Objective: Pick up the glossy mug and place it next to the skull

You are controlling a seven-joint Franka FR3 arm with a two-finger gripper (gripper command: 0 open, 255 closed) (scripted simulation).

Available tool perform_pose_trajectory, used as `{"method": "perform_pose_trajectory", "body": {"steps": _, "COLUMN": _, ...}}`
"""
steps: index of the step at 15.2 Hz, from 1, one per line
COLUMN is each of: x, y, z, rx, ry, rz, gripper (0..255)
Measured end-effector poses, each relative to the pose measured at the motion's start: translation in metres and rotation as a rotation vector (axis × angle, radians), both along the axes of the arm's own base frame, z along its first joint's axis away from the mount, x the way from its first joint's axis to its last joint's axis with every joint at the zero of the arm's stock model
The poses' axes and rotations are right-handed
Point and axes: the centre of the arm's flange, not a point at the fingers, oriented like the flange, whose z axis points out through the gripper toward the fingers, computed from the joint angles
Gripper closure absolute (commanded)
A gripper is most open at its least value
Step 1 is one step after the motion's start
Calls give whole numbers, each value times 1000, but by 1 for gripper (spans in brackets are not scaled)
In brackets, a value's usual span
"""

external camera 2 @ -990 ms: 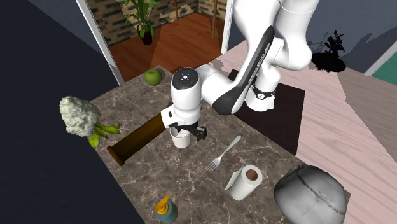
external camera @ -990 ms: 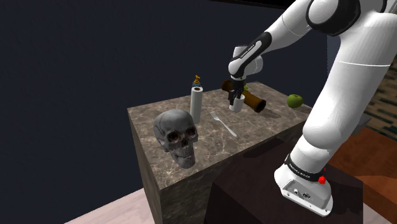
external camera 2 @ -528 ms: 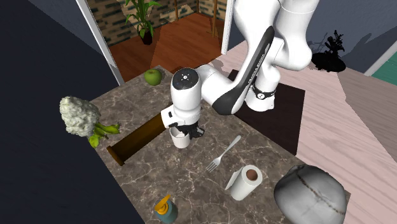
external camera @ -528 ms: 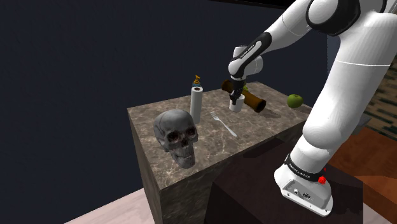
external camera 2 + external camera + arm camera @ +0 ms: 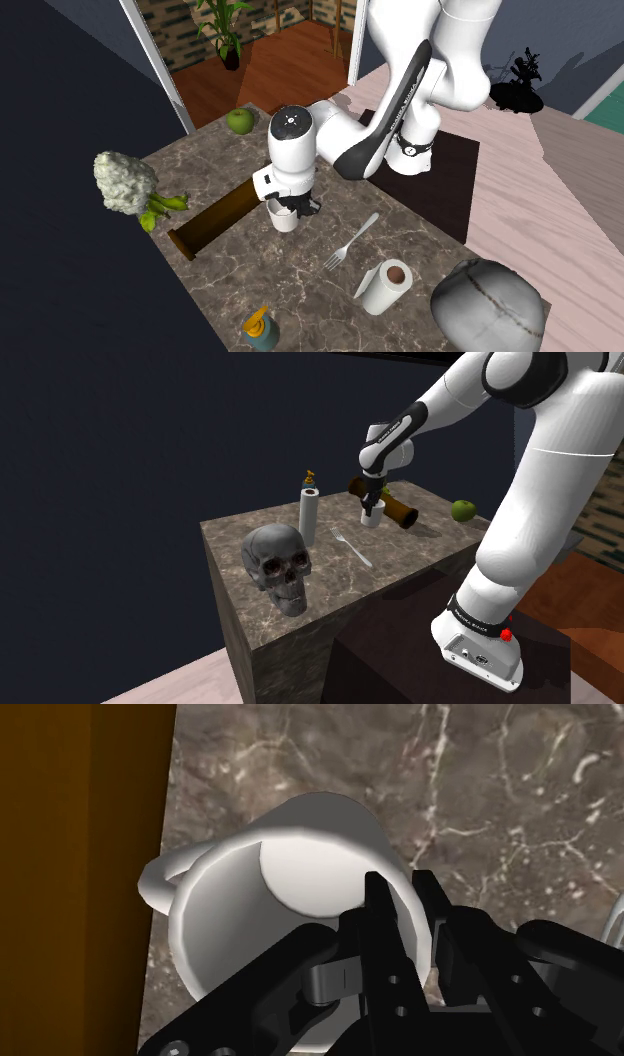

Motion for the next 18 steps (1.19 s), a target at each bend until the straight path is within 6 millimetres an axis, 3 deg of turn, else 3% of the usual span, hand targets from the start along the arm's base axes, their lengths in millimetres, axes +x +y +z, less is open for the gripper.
{"method": "perform_pose_trajectory", "body": {"steps": 18, "x": 2, "y": 2, "z": 92, "rx": 0, "ry": 0, "rz": 0, "gripper": 255}}
